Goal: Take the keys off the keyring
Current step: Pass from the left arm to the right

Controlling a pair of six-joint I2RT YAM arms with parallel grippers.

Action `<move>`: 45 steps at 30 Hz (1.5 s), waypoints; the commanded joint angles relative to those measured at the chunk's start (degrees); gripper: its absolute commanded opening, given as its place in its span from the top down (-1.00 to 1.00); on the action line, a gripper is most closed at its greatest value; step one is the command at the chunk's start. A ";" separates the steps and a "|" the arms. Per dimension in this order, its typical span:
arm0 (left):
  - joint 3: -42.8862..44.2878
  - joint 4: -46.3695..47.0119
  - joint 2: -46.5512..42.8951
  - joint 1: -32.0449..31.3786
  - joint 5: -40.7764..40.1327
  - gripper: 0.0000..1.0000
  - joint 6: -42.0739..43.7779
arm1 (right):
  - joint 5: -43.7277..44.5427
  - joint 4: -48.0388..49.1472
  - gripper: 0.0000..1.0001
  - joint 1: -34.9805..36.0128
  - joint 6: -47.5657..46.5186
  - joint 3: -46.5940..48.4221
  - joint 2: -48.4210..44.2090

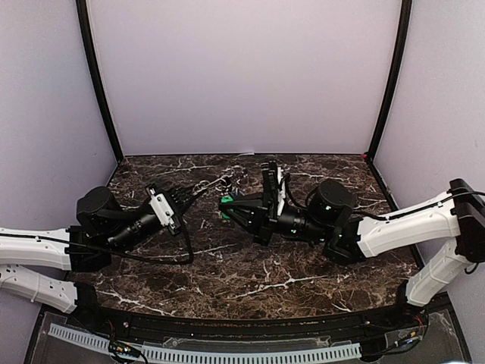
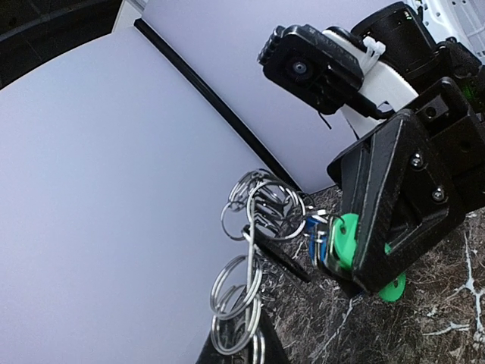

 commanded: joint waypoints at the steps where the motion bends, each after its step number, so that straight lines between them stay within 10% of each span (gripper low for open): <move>1: -1.37 4.66 -0.73 -0.35 -5.94 1.00 -5.00 | 2.16 -1.01 1.00 0.46 0.94 -1.23 -3.15; 14: -9.23 -4.86 -3.14 -0.34 0.56 1.00 -23.16 | 7.53 -22.04 1.00 0.40 1.88 0.14 -8.94; 38: -14.82 1.38 11.55 -0.35 17.12 0.87 -38.67 | 5.09 -24.73 1.00 0.48 10.08 -5.33 -3.60; 45: -15.02 0.78 8.99 -0.30 17.60 0.18 -40.40 | 5.38 -24.50 1.00 0.40 10.75 -5.98 -4.27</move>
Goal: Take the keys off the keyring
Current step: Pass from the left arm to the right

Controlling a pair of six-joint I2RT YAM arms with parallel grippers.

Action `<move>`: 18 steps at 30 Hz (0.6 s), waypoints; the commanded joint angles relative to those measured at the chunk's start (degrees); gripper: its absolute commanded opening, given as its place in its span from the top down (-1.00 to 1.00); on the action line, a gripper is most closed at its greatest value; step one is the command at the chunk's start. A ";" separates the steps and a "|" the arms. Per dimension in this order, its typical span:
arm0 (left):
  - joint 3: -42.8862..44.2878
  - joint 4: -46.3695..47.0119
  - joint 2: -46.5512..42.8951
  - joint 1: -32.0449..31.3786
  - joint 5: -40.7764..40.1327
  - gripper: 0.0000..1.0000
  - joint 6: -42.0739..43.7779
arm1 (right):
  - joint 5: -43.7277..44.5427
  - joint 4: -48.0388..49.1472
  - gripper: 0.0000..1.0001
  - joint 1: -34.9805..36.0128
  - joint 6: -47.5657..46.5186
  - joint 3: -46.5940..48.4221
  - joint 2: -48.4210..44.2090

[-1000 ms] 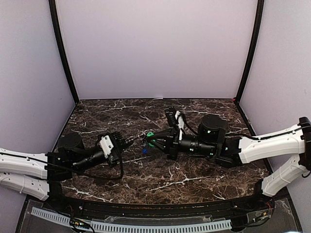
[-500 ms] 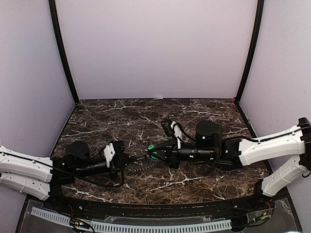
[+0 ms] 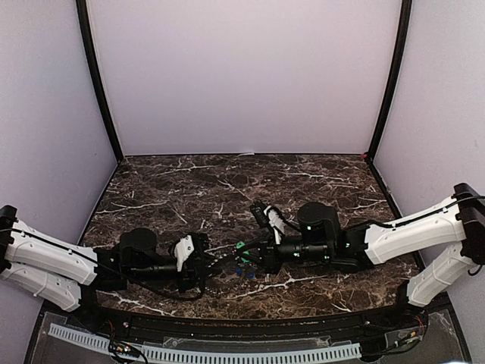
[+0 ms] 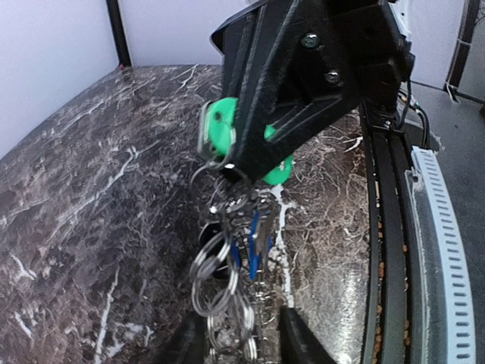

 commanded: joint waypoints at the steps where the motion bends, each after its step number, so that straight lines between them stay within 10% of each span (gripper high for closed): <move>1: -0.42 1.61 -4.08 0.25 1.43 0.06 -1.76 | 0.31 4.08 1.00 -0.20 1.02 -0.03 -0.86; 18: 9.49 -4.51 -2.17 9.90 28.53 0.08 -7.35 | -9.55 2.78 1.00 -0.15 -3.37 0.83 -3.42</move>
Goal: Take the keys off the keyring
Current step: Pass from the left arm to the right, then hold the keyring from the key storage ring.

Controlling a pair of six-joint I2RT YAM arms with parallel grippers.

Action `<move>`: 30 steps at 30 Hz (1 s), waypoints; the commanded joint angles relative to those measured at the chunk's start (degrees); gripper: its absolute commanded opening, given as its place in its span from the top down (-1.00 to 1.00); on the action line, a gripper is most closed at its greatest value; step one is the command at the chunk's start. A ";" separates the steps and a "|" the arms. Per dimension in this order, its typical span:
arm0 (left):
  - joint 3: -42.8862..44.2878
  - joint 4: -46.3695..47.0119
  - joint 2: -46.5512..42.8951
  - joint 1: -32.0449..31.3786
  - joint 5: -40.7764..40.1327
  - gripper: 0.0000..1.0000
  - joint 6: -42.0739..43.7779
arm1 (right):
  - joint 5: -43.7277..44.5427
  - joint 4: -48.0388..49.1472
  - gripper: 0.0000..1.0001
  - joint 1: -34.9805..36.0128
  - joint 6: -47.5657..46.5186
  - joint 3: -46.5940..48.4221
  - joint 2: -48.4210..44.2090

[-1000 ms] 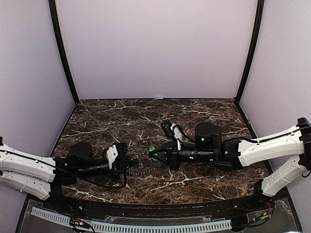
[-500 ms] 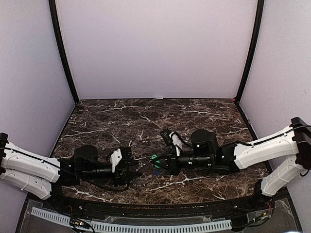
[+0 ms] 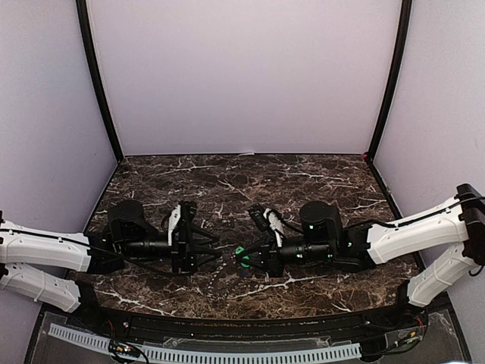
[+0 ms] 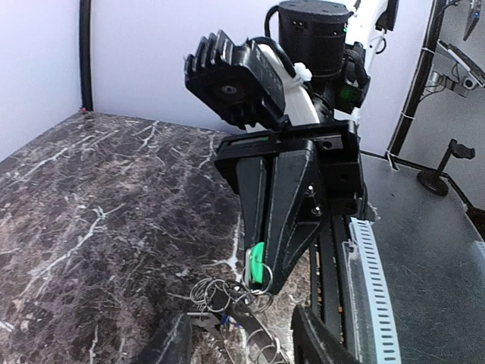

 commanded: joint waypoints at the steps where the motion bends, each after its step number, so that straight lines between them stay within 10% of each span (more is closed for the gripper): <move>1: 4.37 -3.30 3.55 0.64 10.58 0.11 0.03 | -4.24 3.28 1.00 -0.12 -1.42 1.04 -2.68; 19: 6.99 2.29 10.94 0.73 20.24 0.46 -1.91 | -8.03 4.56 1.00 -0.30 -1.24 0.84 -4.05; 30: 7.61 2.92 12.39 0.73 19.86 0.00 -1.36 | -9.17 4.85 1.00 -0.26 -1.14 0.86 -4.03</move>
